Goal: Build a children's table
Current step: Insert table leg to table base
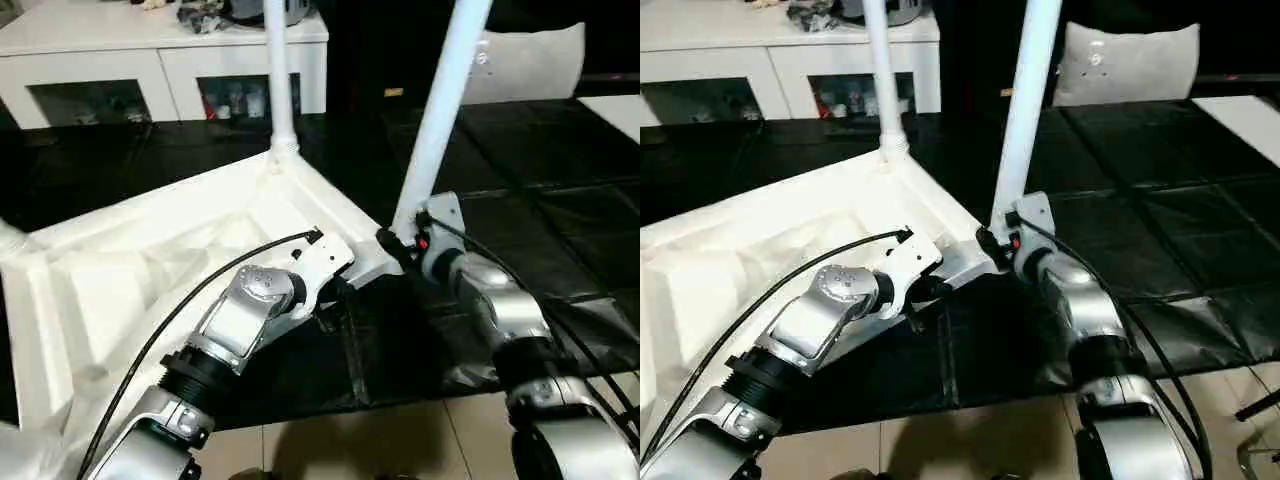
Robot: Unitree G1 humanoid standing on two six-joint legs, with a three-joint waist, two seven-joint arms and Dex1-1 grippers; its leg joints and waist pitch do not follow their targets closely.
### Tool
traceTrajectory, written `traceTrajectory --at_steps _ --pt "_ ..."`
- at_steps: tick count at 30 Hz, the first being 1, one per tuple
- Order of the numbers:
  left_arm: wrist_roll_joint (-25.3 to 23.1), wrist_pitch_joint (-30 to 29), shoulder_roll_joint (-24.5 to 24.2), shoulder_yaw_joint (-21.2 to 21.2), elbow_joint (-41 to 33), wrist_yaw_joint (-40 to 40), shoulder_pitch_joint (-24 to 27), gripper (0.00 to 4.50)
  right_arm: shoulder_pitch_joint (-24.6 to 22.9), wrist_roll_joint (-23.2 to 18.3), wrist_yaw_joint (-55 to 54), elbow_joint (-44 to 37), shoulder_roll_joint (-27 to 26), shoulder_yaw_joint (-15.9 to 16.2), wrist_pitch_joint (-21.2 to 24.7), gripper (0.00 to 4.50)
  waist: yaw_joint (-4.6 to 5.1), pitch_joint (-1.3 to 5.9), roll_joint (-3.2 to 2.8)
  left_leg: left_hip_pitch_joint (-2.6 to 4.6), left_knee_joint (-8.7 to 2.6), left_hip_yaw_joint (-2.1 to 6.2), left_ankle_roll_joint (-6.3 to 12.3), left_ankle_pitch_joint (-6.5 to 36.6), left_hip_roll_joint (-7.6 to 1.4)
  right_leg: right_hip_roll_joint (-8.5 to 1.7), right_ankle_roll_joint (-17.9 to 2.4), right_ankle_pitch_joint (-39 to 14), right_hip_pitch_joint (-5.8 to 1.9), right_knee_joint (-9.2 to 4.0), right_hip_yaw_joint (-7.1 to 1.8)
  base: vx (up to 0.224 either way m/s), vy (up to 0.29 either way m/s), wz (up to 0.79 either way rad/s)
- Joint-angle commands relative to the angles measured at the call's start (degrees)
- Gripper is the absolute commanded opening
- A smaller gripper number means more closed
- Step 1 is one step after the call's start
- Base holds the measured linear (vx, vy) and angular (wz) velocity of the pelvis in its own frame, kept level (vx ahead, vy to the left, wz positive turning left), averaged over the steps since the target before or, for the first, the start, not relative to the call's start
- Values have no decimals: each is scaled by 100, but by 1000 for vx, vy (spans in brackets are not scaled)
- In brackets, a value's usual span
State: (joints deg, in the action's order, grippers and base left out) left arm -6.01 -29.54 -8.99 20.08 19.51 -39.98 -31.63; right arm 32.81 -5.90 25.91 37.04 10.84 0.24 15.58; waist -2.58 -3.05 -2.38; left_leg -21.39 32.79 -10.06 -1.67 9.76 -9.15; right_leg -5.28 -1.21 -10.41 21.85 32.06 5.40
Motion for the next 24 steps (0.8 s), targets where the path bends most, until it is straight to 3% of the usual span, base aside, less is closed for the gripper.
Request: traceTrajectory --at_steps 1,3,4,5,10,13,16,19,20,24 --pt "-26 176 -63 -25 -160 53 -147 0 -272 18 135 -2 -67 218 395 363 -44 289 24 82 -493 183 11 2366 -390 -447 -849 -1991 -135 -434 -311 0 0 0" --pt "-16 207 -117 -46 -122 31 -160 0 -603 -23 264 -735 47 322 577 377 -92 294 29 95 -489 168 88 2162 -406 -427 -787 -2014 -135 -440 -316 0 0 0" --pt "-29 233 -151 -47 -97 7 -165 0 -743 -13 283 -1048 125 336 635 386 -127 306 -18 106 -483 163 89 2044 -408 -432 -805 -1890 -129 -422 -326 0 0 0" --pt "-31 237 -156 -47 -93 4 -166 0 -759 -10 281 -1086 135 335 645 396 -132 323 16 73 -482 156 113 1876 -404 -422 -839 -1687 -160 -399 -320 0 0 0" --pt "-32 297 -250 -38 -59 -61 -153 0 -937 -299 610 -1706 356 180 937 446 -170 323 16 52 -464 144 229 1570 -407 -425 -923 -1498 -205 -385 -309 0 0 0" --pt "-33 395 -354 -5 -10 -182 -144 0 -1177 -463 961 -2266 698 99 1002 446 -198 337 7 61 -451 143 262 1486 -420 -411 -938 -1338 -211 -360 -305 0 0 0" --pt "-40 675 -554 94 116 -451 -143 0 -1412 -648 1505 -2683 1166 -86 732 446 -215 369 29 20 -411 145 388 1192 -406 -421 -993 -983 -251 -314 -293 0 0 0" --pt "-48 965 -735 171 228 -728 -144 0 -1524 -534 2098 -2629 1621 -11 133 446 -229 403 27 -12 -336 128 548 861 -397 -414 -1124 -553 -250 -245 -286 0 0 0" --pt "-63 1150 -841 220 289 -875 -146 0 -1498 -595 2164 -2570 1735 -143 160 446 -244 392 20 -18 -321 117 627 830 -387 -412 -1171 -523 -229 -249 -279 0 0 0" --pt "-19 1521 -963 283 383 -1158 -161 0 -1458 -727 2601 -2465 1955 -172 72 446 -284 372 25 5 -320 111 608 1090 -398 -417 -1141 -1110 -213 -293 -273 0 0 0"
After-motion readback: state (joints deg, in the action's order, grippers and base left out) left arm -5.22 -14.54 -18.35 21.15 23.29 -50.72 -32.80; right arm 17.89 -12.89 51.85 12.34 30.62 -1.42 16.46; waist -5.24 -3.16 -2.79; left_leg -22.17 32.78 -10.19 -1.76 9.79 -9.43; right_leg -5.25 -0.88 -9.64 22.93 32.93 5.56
